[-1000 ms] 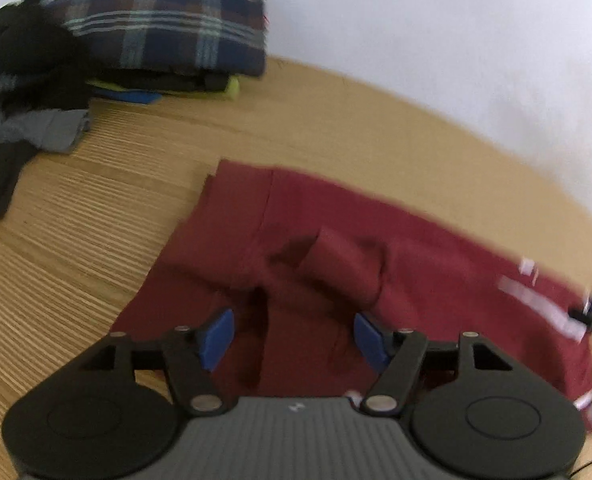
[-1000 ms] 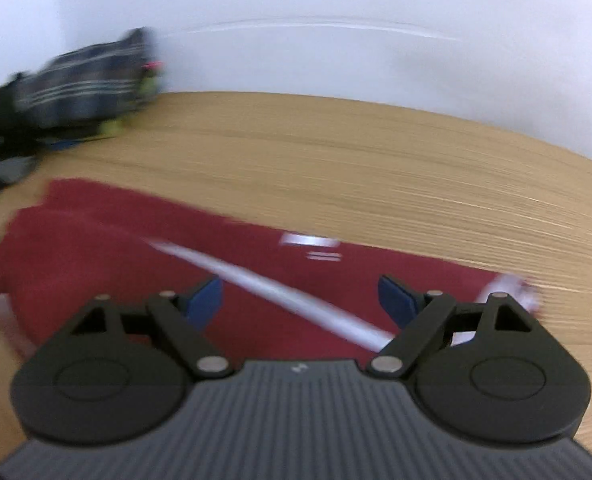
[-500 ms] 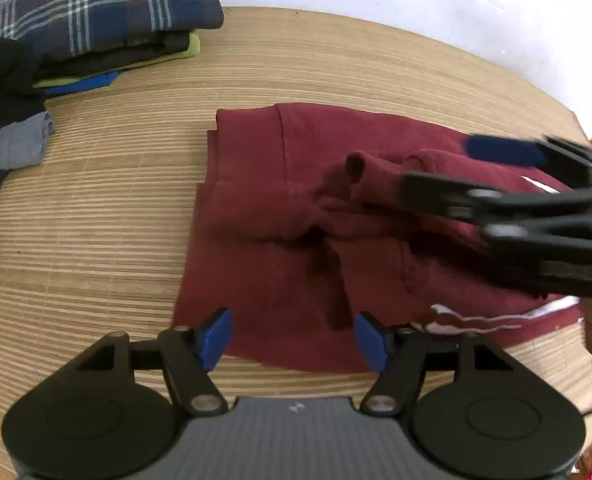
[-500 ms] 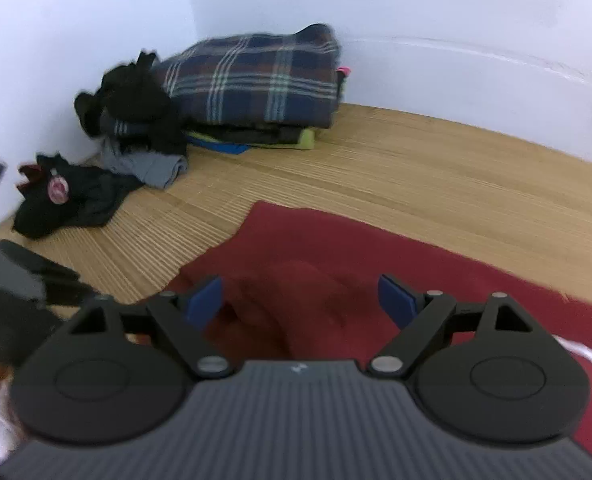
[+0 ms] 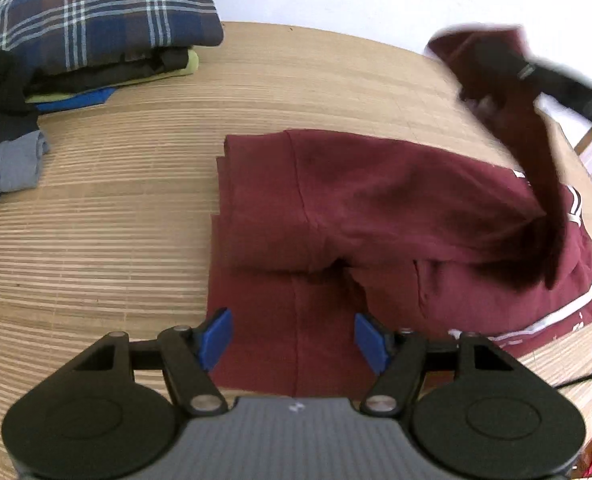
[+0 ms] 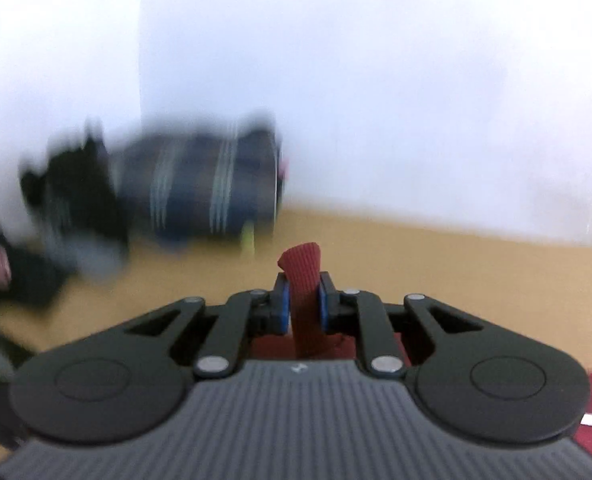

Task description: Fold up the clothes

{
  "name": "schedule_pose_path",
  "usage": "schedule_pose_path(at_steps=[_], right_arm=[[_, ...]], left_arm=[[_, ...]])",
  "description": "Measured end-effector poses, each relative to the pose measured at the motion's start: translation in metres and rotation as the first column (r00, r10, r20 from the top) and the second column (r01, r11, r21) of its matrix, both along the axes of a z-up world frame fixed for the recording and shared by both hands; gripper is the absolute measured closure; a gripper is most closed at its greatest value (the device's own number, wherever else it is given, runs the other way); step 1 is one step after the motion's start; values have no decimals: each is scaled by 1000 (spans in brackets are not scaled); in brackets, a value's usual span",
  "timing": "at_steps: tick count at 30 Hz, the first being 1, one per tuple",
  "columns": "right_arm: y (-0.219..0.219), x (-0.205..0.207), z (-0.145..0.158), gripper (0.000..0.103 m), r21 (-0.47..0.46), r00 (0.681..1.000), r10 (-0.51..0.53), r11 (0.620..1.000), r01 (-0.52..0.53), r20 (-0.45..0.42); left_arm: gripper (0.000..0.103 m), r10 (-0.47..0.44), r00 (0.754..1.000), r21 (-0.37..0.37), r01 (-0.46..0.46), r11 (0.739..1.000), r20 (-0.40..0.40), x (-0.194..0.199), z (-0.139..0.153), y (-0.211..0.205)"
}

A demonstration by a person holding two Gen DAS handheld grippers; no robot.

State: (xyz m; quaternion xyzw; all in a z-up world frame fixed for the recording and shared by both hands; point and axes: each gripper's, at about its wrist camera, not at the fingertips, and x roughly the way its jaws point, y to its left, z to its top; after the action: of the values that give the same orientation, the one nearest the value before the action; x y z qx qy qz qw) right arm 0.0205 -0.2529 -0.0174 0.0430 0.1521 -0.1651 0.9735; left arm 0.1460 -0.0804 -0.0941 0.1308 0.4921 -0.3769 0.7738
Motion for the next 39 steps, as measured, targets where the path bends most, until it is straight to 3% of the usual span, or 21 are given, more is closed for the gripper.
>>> schedule_pose_path(at_steps=[3, 5, 6, 7, 8, 10, 12, 14, 15, 19, 21, 23, 24, 26, 28, 30, 34, 37, 39], right_arm=[[-1, 17, -29, 83, 69, 994, 89, 994, -85, -62], [0, 41, -69, 80, 175, 962, 161, 977, -123, -220], [2, 53, -89, 78, 225, 928, 192, 966, -123, -318], [4, 54, -97, 78, 236, 920, 196, 965, -119, -339], [7, 49, -99, 78, 226, 928, 185, 967, -114, -323], [7, 36, -82, 67, 231, 952, 164, 967, -104, -258], [0, 24, -63, 46, 262, 971, 149, 960, -97, -189], [-8, 7, -47, 31, 271, 987, 113, 959, -79, -114], [-12, 0, -43, 29, 273, 992, 80, 961, -52, -93], [-31, -16, -63, 29, 340, 989, -56, 935, 99, -136], [-33, -22, -78, 29, 389, 986, -75, 912, 129, -151], [-25, -20, -92, 29, 364, 976, -50, 923, 127, -212], [-21, -19, -99, 30, 344, 968, -35, 931, 122, -247], [-9, -16, -113, 30, 279, 959, -19, 955, 102, -283], [-6, -19, -115, 30, 283, 960, -31, 952, 113, -277], [-12, -20, -112, 30, 325, 959, -25, 938, 120, -281], [-6, -22, -94, 30, 297, 960, -26, 948, 112, -278], [-2, -16, -71, 30, 264, 969, 31, 964, 36, -245], [-7, -1, -57, 26, 276, 960, 84, 961, -7, -267]], left_arm=[[34, 13, 1000, 8, -13, 1000, -10, 5, -4, 0], [34, 17, 1000, 20, -17, 1000, -9, 9, -7, 0], [34, 16, 1000, 22, -16, 1000, -1, 9, -5, 0], [34, 15, 1000, 23, -15, 1000, 7, 10, -4, 0], [34, 14, 1000, 25, -14, 1000, 16, 10, -3, 1], [34, 10, 1000, -1, -9, 1000, 24, 13, 4, 2], [34, 3, 1000, -45, -2, 999, 29, 16, 14, 3], [33, -15, 999, -110, 20, 994, 41, 17, 27, 1], [33, -29, 998, -138, 36, 990, 50, 16, 32, -1], [32, -72, 995, -194, 84, 977, 68, 17, 40, -19], [32, -72, 995, -215, 87, 973, 75, 20, 39, -29], [32, -53, 995, -224, 70, 972, 82, 27, 32, -39], [32, -50, 994, -189, 69, 980, 101, 30, 24, -47], [32, -69, 984, -41, 77, 996, 163, 32, 0, -66], [31, -89, 975, 88, 72, 994, 204, 34, -27, -76], [27, -84, 971, 114, 60, 992, 225, 35, -44, -71], [28, -37, 982, 46, 29, 998, 186, 46, -29, -44], [28, 38, 989, -7, -37, 999, 146, 49, -16, -8], [28, 84, 990, -39, -81, 996, 109, 49, -13, 17]])
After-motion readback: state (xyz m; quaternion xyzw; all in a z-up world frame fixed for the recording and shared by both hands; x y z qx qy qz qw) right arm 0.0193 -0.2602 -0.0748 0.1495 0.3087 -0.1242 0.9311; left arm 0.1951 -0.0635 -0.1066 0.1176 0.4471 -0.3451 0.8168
